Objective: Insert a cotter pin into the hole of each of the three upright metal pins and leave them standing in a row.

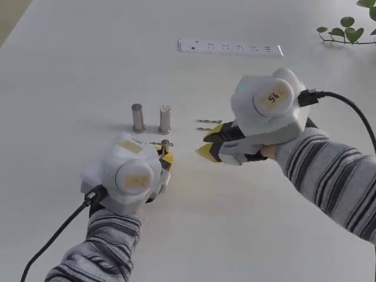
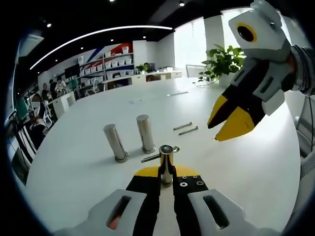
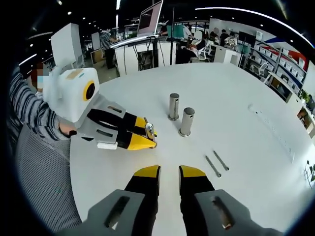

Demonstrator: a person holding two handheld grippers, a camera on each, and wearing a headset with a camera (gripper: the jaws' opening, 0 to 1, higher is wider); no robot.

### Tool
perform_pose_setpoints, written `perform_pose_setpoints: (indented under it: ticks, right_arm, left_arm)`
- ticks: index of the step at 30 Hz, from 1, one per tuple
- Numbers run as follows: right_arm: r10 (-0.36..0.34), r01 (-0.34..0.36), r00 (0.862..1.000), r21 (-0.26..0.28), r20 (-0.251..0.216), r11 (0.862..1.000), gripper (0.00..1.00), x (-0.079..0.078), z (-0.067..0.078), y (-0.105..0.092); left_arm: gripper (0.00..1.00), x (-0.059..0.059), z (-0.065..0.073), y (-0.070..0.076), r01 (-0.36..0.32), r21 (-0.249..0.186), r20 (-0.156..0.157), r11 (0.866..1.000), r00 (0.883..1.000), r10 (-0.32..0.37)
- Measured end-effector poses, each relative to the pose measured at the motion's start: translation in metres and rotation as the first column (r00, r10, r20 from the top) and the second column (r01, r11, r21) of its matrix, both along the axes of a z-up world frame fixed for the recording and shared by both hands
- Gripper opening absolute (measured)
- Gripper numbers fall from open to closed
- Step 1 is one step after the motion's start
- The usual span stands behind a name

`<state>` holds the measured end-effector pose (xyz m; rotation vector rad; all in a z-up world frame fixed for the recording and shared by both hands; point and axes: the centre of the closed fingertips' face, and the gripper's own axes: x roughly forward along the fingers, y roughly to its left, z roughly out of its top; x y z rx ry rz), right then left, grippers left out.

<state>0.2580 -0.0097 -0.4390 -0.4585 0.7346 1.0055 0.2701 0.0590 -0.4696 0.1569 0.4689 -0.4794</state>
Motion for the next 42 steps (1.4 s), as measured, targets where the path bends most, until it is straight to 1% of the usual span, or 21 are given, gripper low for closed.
perform_pose_setpoints:
  ticks: [2, 5, 10, 15, 17, 20, 21, 27, 28, 33, 42]
  right_arm:
    - [-0.014, 0.014, 1.0, 0.004, -0.003, 1.0, 0.1, -0.001, 0.0, -0.001]
    - [-0.026, 0.026, 1.0, 0.008, -0.01, 1.0, 0.11, -0.001, -0.002, -0.005]
    - [-0.053, 0.053, 0.998, 0.037, -0.02, 0.998, 0.15, -0.003, -0.002, -0.003]
    - [-0.072, 0.074, 0.997, 0.073, -0.029, 0.995, 0.2, -0.003, -0.002, 0.002]
    - [-0.079, 0.082, 0.996, 0.083, -0.032, 0.993, 0.21, -0.004, -0.001, 0.003]
    - [-0.085, 0.087, 0.996, 0.081, -0.038, 0.993, 0.21, -0.004, -0.004, 0.002]
    - [-0.088, 0.091, 0.995, 0.08, -0.039, 0.993, 0.21, -0.003, -0.005, 0.002]
    - [-0.098, 0.102, 0.994, 0.089, -0.05, 0.991, 0.21, -0.004, -0.007, 0.002]
    - [-0.1, 0.104, 0.994, 0.092, -0.052, 0.99, 0.21, -0.004, -0.006, 0.003]
    - [-0.106, 0.111, 0.993, 0.092, -0.055, 0.99, 0.21, -0.003, -0.007, 0.001]
    - [-0.113, 0.118, 0.992, 0.092, -0.063, 0.989, 0.21, -0.004, -0.009, 0.001]
  left_arm:
    - [0.05, 0.002, 0.0, 0.006, -0.012, -0.007, -0.001, 1.0, 1.0, 0.012]
    - [0.05, 0.006, 0.001, 0.014, -0.021, -0.003, 0.001, 1.0, 1.0, 0.021]
    - [0.05, 0.015, 0.003, 0.028, -0.036, -0.004, 0.003, 0.999, 0.999, 0.036]
    - [0.05, 0.022, 0.004, 0.037, -0.041, -0.01, 0.006, 0.999, 0.999, 0.042]
    - [0.05, 0.024, 0.003, 0.04, -0.037, -0.004, 0.008, 0.999, 0.999, 0.037]
    - [0.05, 0.027, 0.003, 0.043, -0.038, 0.004, 0.013, 0.999, 0.999, 0.038]
    - [0.05, 0.028, 0.003, 0.044, -0.042, 0.0, 0.015, 0.999, 0.999, 0.042]
    - [0.05, 0.027, 0.001, 0.045, -0.048, -0.005, 0.006, 0.999, 0.999, 0.048]
    - [0.05, 0.027, 0.001, 0.046, -0.058, -0.01, 0.006, 0.998, 0.998, 0.058]
    - [0.05, 0.026, 0.002, 0.044, -0.06, -0.027, 0.002, 0.998, 0.998, 0.06]
    - [0.05, 0.028, 0.003, 0.044, -0.053, -0.035, -0.001, 0.998, 0.999, 0.053]
